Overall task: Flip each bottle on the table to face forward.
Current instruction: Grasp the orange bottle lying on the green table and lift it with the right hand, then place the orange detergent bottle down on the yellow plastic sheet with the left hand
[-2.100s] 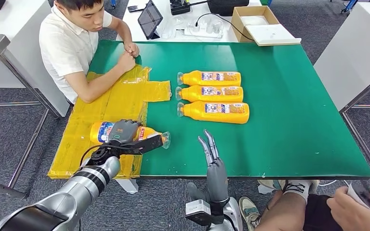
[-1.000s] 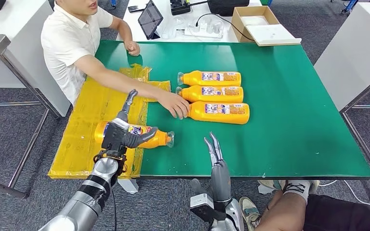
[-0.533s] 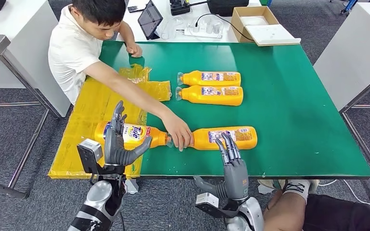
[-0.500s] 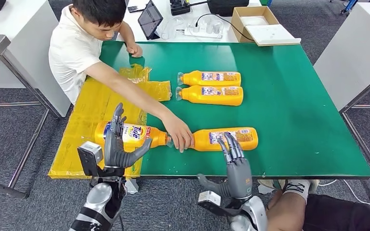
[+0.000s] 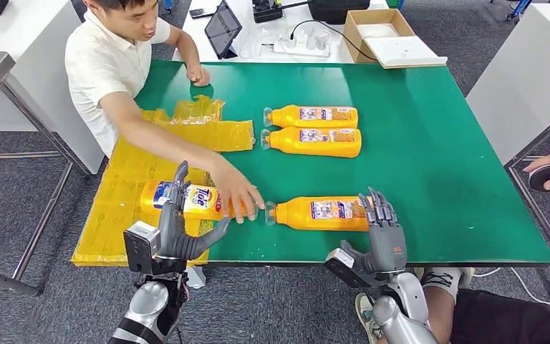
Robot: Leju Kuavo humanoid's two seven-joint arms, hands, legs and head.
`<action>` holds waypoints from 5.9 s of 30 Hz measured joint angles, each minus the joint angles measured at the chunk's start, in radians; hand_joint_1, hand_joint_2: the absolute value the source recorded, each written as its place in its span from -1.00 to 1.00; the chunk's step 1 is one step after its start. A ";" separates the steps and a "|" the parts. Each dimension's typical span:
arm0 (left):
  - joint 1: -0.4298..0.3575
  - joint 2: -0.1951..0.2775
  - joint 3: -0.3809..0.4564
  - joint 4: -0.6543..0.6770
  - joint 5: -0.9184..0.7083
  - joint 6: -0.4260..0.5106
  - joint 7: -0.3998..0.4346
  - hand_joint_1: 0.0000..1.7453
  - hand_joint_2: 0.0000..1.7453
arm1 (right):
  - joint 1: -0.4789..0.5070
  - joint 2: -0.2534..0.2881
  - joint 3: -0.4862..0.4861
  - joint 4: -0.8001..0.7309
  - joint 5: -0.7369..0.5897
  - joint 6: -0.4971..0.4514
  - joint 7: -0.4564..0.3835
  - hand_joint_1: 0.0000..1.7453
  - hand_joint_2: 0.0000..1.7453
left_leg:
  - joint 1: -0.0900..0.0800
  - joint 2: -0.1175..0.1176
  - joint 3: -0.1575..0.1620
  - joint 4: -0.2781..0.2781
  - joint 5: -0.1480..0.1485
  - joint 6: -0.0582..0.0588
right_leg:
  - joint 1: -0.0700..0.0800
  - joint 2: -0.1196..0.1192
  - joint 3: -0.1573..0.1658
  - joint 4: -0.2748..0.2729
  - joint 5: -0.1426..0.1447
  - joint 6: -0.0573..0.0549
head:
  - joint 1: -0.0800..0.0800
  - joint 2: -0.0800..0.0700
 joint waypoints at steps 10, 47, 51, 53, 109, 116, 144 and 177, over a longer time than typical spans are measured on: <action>-0.019 0.000 -0.020 0.012 -0.010 -0.017 0.006 -1.00 1.00 | -0.087 -0.002 0.017 0.165 0.047 0.006 0.041 -1.00 1.00 | 0.000 0.000 0.000 0.000 0.000 0.000 | 0.000 0.000 0.000 0.000 0.000 0.000 | 0.000 0.000; -0.063 -0.008 -0.036 0.053 0.010 -0.091 0.042 -1.00 1.00 | -0.361 -0.006 0.200 0.462 0.342 0.358 0.430 1.00 1.00 | 0.000 0.005 0.016 0.000 0.000 0.000 | 0.000 0.001 0.012 -0.001 0.000 -0.001 | 0.000 0.000; -0.062 -0.008 -0.035 0.053 0.010 -0.097 0.047 -1.00 1.00 | -0.378 -0.006 0.211 0.469 0.342 0.394 0.453 1.00 1.00 | 0.000 0.004 0.017 0.000 0.001 0.001 | 0.000 0.001 0.015 -0.001 0.000 -0.001 | 0.000 0.000; -0.062 -0.008 -0.035 0.053 0.010 -0.100 0.049 -1.00 1.00 | -0.382 -0.006 0.212 0.470 0.339 0.402 0.453 1.00 1.00 | 0.000 0.004 0.018 0.000 0.001 0.001 | 0.000 0.001 0.016 -0.001 0.000 -0.001 | 0.000 0.000; -0.046 -0.017 -0.147 0.093 0.168 -0.207 0.067 -1.00 1.00 | -0.172 0.251 0.250 0.105 -0.443 0.104 -0.211 1.00 1.00 | 0.002 0.005 0.001 0.000 0.001 -0.001 | 0.002 0.004 0.001 0.000 0.001 -0.001 | 0.000 0.000; -0.060 -0.035 -0.142 0.108 0.199 -0.141 0.100 -1.00 1.00 | -0.180 0.301 0.309 0.129 -0.371 0.039 -0.210 1.00 1.00 | 0.003 0.005 0.001 0.000 0.001 -0.001 | 0.002 0.004 0.000 0.000 0.001 -0.001 | 0.000 0.000; -0.030 -0.068 -0.103 0.042 0.462 -0.121 0.066 1.00 1.00 | -0.205 0.382 0.465 0.203 -0.453 0.045 -0.252 1.00 1.00 | 0.003 0.005 0.001 0.000 0.001 -0.001 | 0.002 0.005 -0.001 0.000 0.001 -0.001 | 0.000 0.000; -0.050 -0.073 -0.040 -0.027 0.358 0.075 -0.030 1.00 1.00 | -0.175 0.384 0.527 0.260 -0.523 0.064 -0.231 -1.00 -1.00 | 0.003 0.005 0.001 0.000 0.001 -0.001 | 0.002 0.005 -0.001 0.000 0.001 -0.001 | 0.001 0.000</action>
